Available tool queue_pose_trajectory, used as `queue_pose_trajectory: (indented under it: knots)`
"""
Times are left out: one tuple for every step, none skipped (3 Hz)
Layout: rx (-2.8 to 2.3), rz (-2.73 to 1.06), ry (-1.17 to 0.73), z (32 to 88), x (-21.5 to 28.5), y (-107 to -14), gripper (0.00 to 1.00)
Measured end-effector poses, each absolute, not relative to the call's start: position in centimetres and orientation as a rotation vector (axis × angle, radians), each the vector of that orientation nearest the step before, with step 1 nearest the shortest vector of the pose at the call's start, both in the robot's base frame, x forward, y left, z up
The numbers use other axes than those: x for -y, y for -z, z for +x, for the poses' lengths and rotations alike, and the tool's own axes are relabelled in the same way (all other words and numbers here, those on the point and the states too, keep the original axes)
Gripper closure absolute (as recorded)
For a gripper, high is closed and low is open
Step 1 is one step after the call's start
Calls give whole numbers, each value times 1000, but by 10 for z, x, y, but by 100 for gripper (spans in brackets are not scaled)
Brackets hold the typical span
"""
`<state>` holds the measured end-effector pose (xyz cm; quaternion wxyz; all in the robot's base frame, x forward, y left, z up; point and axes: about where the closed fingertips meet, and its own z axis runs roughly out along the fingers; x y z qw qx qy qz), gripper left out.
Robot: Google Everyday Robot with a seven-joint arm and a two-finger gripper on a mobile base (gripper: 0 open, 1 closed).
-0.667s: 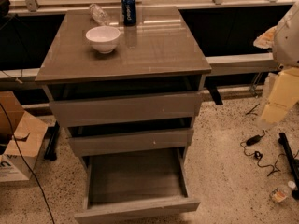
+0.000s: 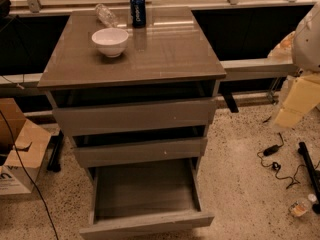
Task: Close bottom drawer
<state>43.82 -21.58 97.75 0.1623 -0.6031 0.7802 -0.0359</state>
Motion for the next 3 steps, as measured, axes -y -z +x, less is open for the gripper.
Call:
queue_pose_trajectory:
  knots:
    - [-2228,-1709,8,434,211,-953,41]
    - [-2240,-1689,-148,431,212,-897,66]
    - [-2244,-1688,-160,430,212,-892,89]
